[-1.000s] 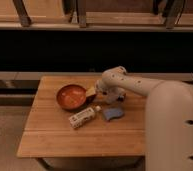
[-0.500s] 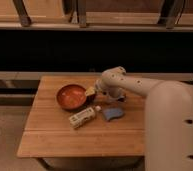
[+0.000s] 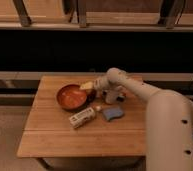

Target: Place the pepper in the ceramic cup

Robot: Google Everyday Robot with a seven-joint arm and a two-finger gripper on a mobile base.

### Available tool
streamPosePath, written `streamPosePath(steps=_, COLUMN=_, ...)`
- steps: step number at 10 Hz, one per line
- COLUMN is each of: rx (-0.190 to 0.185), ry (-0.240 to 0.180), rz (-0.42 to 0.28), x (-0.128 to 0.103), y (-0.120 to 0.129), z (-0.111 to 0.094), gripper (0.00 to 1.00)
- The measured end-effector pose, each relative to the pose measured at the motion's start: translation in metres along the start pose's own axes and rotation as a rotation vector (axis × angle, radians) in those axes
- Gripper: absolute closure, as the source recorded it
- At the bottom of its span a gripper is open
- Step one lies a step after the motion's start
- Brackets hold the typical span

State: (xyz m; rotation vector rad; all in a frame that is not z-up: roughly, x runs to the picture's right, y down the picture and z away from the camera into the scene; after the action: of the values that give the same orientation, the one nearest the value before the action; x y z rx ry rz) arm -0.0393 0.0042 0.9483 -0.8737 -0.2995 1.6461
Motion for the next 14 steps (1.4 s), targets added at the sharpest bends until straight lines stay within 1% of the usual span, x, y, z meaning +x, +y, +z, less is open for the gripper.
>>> streamPosePath(steps=1, rx=-0.071, ry=-0.007, rz=0.054, x=-0.007, y=0.005, z=0.000, gripper=0.20)
streamPosePath(steps=2, rx=-0.102, ry=-0.011, rz=0.077, x=-0.010, y=0.007, z=-0.001, gripper=0.20)
streamPosePath(steps=3, rx=-0.108, ry=-0.012, rz=0.082, x=-0.010, y=0.007, z=-0.001, gripper=0.20)
streamPosePath(steps=7, rx=-0.105, ry=-0.011, rz=0.079, x=-0.010, y=0.007, z=0.000, gripper=0.20)
streamPosePath(steps=8, rx=-0.085, ry=-0.011, rz=0.064, x=-0.008, y=0.004, z=0.000, gripper=0.20)
streamPosePath(steps=9, rx=-0.042, ry=-0.014, rz=0.041, x=-0.005, y=-0.004, z=0.000, gripper=0.20)
streamPosePath(steps=10, rx=0.009, ry=-0.016, rz=0.013, x=-0.001, y=-0.014, z=0.000, gripper=0.20)
streamPosePath(steps=11, rx=0.093, ry=-0.021, rz=-0.034, x=0.006, y=-0.028, z=-0.002, gripper=0.20)
streamPosePath(steps=12, rx=0.163, ry=-0.030, rz=-0.069, x=0.011, y=-0.036, z=-0.005, gripper=0.20)
streamPosePath(steps=13, rx=0.205, ry=-0.042, rz=-0.093, x=0.014, y=-0.037, z=-0.008, gripper=0.20)
streamPosePath(steps=14, rx=0.237, ry=-0.055, rz=-0.108, x=0.016, y=-0.035, z=-0.010, gripper=0.20)
